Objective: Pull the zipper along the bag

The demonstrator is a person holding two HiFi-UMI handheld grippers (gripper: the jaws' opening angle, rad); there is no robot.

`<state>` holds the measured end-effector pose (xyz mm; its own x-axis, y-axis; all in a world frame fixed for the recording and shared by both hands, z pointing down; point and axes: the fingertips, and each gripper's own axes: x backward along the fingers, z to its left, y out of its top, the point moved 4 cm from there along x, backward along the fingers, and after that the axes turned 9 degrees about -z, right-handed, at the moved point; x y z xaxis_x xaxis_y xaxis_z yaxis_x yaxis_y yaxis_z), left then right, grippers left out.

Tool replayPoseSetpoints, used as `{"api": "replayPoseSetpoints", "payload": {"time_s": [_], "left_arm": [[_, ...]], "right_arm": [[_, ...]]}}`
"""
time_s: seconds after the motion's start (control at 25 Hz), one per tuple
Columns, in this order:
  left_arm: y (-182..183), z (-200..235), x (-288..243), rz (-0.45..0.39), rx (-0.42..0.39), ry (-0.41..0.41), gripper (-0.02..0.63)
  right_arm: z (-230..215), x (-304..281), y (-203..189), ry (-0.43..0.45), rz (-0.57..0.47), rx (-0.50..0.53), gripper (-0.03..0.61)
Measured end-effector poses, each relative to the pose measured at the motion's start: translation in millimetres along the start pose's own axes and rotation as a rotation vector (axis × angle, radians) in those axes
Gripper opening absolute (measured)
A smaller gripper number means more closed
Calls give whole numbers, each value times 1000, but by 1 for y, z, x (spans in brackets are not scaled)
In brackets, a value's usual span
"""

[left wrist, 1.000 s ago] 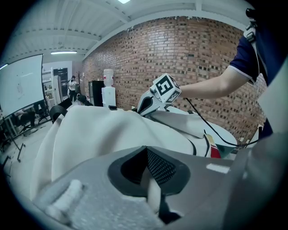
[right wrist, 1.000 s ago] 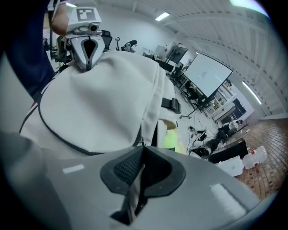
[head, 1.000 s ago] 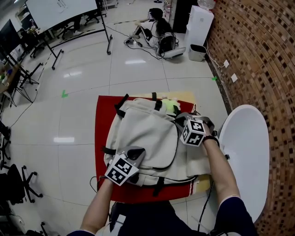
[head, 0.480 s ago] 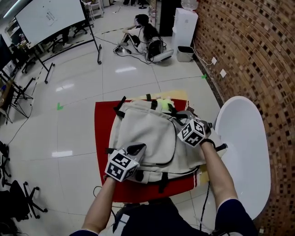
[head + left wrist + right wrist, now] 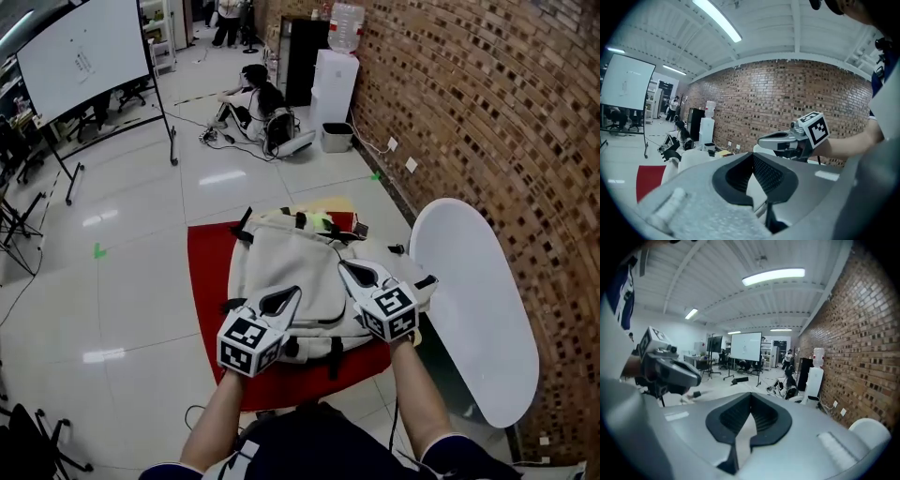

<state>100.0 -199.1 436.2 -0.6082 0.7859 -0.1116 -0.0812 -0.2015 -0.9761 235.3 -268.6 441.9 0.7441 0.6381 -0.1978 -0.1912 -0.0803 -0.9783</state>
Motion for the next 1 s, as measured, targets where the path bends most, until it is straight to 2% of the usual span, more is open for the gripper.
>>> {"api": "replayPoseSetpoints", "payload": {"time_s": [0.12, 0.4, 0.64, 0.84, 1.0], "left_arm": [[9, -11, 10, -43, 14, -24, 2], [33, -37, 26, -80, -26, -89, 2], [45, -51, 45, -109, -51, -139, 2], [67, -54, 63, -141, -62, -118, 2], [67, -63, 74, -154, -61, -87, 2]], "right_arm": [[24, 22, 12, -41, -77, -100, 5], [76, 59, 36, -92, -207, -208, 5], [115, 70, 50, -94, -244, -194, 5], [132, 75, 72, -96, -301, -175, 5], [140, 85, 76, -67, -315, -159, 5]]}}
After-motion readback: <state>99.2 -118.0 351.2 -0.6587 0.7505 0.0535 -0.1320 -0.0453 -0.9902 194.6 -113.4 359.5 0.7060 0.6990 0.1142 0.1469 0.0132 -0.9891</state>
